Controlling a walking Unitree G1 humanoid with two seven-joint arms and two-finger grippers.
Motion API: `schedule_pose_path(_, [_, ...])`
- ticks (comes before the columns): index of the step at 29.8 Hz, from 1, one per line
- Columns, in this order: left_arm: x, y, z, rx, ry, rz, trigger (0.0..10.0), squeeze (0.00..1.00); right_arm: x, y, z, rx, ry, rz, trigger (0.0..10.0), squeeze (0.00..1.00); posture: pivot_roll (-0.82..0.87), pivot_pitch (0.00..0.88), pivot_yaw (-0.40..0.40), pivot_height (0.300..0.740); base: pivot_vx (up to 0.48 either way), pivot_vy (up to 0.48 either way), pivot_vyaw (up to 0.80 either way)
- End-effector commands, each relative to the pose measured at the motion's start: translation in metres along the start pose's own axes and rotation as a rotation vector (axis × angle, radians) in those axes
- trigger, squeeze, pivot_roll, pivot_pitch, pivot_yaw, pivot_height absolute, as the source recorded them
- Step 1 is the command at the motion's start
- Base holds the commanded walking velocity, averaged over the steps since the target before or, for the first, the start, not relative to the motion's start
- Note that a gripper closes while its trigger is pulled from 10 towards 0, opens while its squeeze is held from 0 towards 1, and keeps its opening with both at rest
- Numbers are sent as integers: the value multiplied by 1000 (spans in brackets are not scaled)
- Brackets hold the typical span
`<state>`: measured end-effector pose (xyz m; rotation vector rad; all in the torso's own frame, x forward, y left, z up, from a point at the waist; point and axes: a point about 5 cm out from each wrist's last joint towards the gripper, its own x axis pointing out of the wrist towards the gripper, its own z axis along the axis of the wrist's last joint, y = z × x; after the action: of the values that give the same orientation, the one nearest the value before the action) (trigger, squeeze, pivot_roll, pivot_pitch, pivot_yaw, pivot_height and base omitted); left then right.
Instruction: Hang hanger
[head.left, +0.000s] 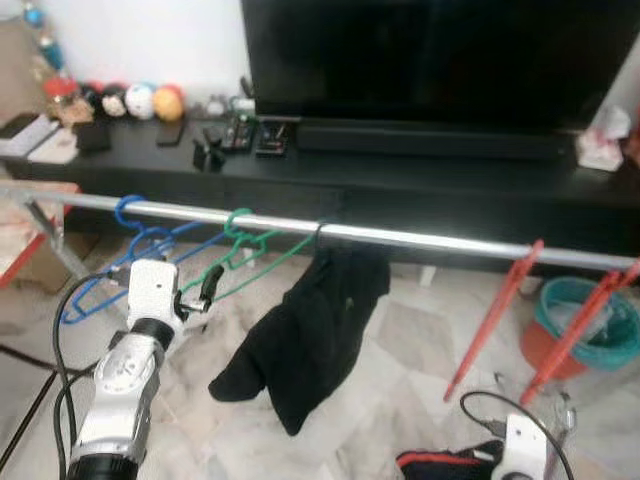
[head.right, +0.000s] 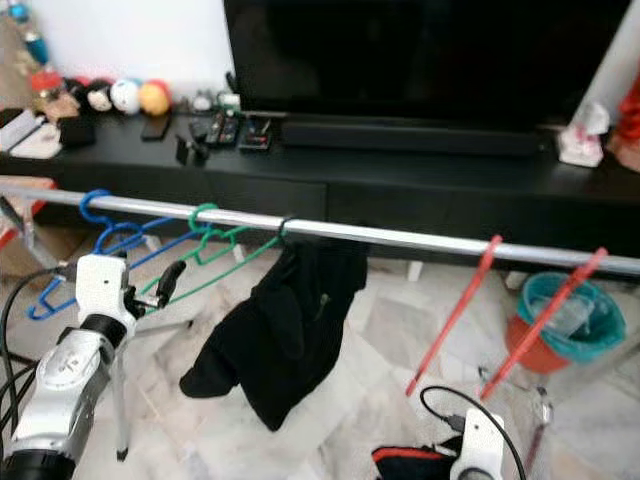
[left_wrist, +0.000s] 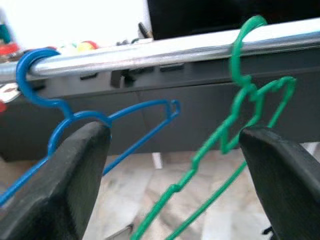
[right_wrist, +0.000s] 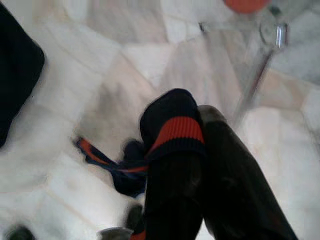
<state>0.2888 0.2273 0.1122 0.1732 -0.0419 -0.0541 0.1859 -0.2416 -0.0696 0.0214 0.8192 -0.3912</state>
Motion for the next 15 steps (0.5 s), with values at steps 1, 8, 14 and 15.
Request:
schedule_pose_path(1, [6,-10,10,-11,-39,-31,10000,0,-1,-12,-4,4,9,-31,10000,0,-102,0,5,740,296,0,0])
schedule_pose_path(8, [5,-11,9,-14,-41,-32,10000,0,-1,-13,-5,0,11,-33,10000,0,-103,0,2,740,306,0,0])
schedule_pose_path(14, [5,-11,9,-15,-30,-45,10000,0,-1,-13,-5,0,10,-31,10000,0,-101,0,1,740,145,0,0])
schedule_pose_path(15, [5,-11,9,-16,-29,-47,10000,0,-1,-13,-5,0,10,-31,10000,0,-99,0,3,740,0,0,0])
